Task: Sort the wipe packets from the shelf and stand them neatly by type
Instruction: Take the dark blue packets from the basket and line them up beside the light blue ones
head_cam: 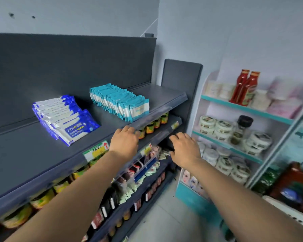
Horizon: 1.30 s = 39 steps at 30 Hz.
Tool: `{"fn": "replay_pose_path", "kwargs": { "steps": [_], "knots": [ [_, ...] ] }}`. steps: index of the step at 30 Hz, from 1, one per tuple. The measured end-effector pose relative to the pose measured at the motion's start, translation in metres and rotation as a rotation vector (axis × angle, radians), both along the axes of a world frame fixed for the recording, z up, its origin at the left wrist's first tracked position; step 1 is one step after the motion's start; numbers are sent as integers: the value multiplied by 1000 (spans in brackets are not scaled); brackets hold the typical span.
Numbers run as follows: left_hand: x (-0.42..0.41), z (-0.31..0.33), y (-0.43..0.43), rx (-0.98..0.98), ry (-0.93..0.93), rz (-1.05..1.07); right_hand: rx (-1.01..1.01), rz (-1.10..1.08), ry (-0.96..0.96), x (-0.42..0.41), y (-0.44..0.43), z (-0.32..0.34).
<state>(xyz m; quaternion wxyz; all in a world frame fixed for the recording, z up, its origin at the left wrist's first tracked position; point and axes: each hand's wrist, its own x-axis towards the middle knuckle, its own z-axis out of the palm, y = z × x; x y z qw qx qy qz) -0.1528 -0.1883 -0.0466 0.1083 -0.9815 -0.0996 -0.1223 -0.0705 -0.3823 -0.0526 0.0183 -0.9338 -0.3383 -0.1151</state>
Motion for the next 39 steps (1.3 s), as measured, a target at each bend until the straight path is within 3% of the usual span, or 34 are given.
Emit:
{"fn": "replay_pose_path", "kwargs": {
  "steps": [12,24,39],
  "knots": [
    [71,-42,-221,-53,108,-375,-63,-392,97,-9,-237,-28],
    [89,-116,-454,-197,186,-602,-94,-573,251,-29,-459,-91],
    [163,-247,-638,-185,588,-775,-89,-851,588,-3,-636,-221]
  ]
}}
